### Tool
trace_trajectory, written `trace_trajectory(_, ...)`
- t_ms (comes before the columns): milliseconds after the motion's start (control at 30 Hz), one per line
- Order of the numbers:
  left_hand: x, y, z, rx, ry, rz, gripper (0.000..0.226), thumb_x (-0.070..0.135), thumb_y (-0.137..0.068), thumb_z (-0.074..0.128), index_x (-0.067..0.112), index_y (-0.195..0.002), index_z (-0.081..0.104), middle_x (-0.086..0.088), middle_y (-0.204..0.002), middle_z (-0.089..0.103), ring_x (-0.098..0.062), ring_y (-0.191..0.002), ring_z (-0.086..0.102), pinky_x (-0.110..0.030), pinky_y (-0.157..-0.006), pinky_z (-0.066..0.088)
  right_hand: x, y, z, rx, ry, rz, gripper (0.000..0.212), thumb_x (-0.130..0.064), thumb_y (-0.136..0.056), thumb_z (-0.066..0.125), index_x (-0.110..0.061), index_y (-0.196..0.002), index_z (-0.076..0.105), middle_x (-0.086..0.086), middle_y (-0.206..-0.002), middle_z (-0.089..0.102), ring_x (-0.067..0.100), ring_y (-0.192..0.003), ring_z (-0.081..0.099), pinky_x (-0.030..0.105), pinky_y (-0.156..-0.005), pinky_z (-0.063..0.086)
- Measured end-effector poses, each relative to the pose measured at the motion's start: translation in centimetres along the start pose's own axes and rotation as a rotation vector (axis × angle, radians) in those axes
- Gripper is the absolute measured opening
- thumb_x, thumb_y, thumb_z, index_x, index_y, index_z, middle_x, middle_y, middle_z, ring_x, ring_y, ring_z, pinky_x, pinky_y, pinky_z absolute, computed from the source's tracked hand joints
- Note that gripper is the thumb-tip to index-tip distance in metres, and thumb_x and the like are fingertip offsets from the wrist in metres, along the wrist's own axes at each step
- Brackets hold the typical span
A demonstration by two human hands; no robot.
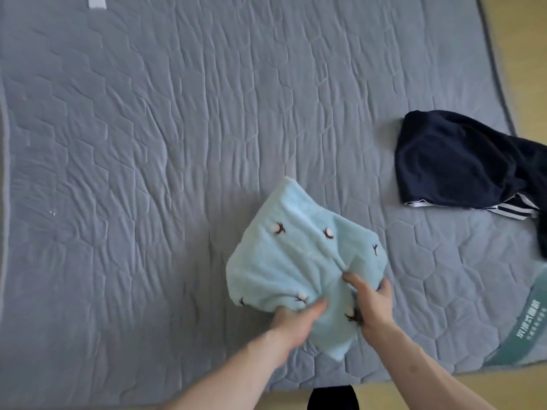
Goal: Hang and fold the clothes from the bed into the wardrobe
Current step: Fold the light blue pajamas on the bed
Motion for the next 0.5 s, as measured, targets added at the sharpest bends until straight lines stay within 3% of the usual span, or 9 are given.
trace_trajectory(67,-0.4,0.8,-0.1,-0.183,-0.448,0.039,0.065,0.079,-0.066,0.069,0.022,-0.095,0.077,0.016,-0.093,0.074,-0.005,-0.09,0.068,-0.028,-0.093,0.053,-0.2,-1.0,-2.7,-0.024,0.097,-0.023,0.058,-0.022,-0.072,0.09,-0.022,-0.118,0.055,-0.001,-0.111,0.069,0.018,-0.095,0.07,0.034,-0.069,0.056)
trace_trajectory(133,0.8,0.7,-1.5,-0.194,-0.79,0.116,0.066,0.088,-0.064,0.058,0.024,-0.072,0.072,0.015,-0.075,0.072,-0.007,-0.071,0.065,-0.027,-0.076,0.052,-0.2,-2.3,-4.4,-0.082,0.145,-0.031,0.067,-0.026,-0.071,0.092,-0.027,-0.122,0.049,-0.007,-0.112,0.067,0.013,-0.099,0.068,0.03,-0.071,0.054)
trace_trajectory(167,2.3,0.5,-2.5,-0.105,-0.815,0.175,0.064,0.086,-0.061,0.059,0.023,-0.067,0.072,0.015,-0.071,0.073,-0.007,-0.067,0.066,-0.028,-0.074,0.054,-0.2,-2.9,-4.8,-0.112,0.15,-0.023,0.069,-0.028,-0.072,0.092,-0.028,-0.125,0.048,-0.008,-0.112,0.068,0.012,-0.099,0.069,0.03,-0.071,0.054)
trace_trajectory(233,6.2,-0.7,-5.3,0.252,-0.694,0.347,0.05,0.078,-0.055,0.064,0.031,-0.071,0.071,0.016,-0.066,0.071,-0.005,-0.067,0.067,-0.028,-0.068,0.055,-0.2,-3.9,-4.6,-0.176,0.173,0.022,0.063,-0.034,-0.074,0.09,-0.025,-0.125,0.054,-0.007,-0.109,0.072,0.015,-0.097,0.071,0.033,-0.071,0.056)
trace_trajectory(300,9.6,-2.3,-8.4,0.537,-0.591,0.47,0.06,0.08,-0.049,0.071,0.036,-0.09,0.067,0.017,-0.087,0.069,-0.006,-0.084,0.067,-0.027,-0.071,0.051,0.3,-4.4,-3.7,-0.251,0.2,0.044,0.057,-0.042,-0.074,0.089,-0.028,-0.122,0.063,-0.008,-0.104,0.077,0.016,-0.092,0.075,0.035,-0.074,0.06)
trace_trajectory(333,10.9,-3.2,-9.6,0.541,-0.591,0.446,0.08,0.083,-0.045,0.075,0.038,-0.11,0.062,0.017,-0.11,0.066,-0.009,-0.1,0.065,-0.03,-0.082,0.052,0.6,-4.5,-3.2,-0.275,0.2,0.039,0.056,-0.046,-0.071,0.09,-0.033,-0.119,0.064,-0.01,-0.103,0.078,0.016,-0.091,0.076,0.037,-0.075,0.062)
trace_trajectory(400,11.9,-5.4,-10.8,0.382,-0.597,0.272,0.131,0.084,-0.038,0.083,0.026,-0.148,0.04,0.006,-0.143,0.053,-0.019,-0.126,0.057,-0.04,-0.104,0.049,0.9,-4.4,-2.5,-0.301,0.187,0.02,0.057,-0.051,-0.065,0.092,-0.039,-0.114,0.064,-0.013,-0.1,0.078,0.015,-0.091,0.076,0.037,-0.075,0.062)
trace_trajectory(433,11.8,-5.9,-10.6,0.284,-0.602,0.186,0.139,0.082,-0.035,0.086,0.027,-0.152,0.035,0.005,-0.144,0.053,-0.021,-0.127,0.057,-0.042,-0.107,0.048,1.0,-4.3,-2.4,-0.312,0.175,0.013,0.057,-0.05,-0.064,0.093,-0.04,-0.112,0.064,-0.013,-0.1,0.078,0.015,-0.091,0.076,0.037,-0.073,0.062)
trace_trajectory(500,11.0,-6.0,-9.4,0.144,-0.591,0.105,0.124,0.071,-0.035,0.094,0.03,-0.143,0.048,0.004,-0.13,0.066,-0.022,-0.115,0.066,-0.044,-0.103,0.052,0.9,-3.8,-2.8,-0.327,0.155,0.02,0.054,-0.042,-0.065,0.095,-0.039,-0.109,0.065,-0.011,-0.1,0.078,0.017,-0.092,0.075,0.038,-0.071,0.062)
Point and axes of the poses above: each hand's wrist, its own y-axis away from the middle knuckle, its own z-axis out of the palm, x = y × z, the point moved 2 cm from there along -y, towards the middle knuckle
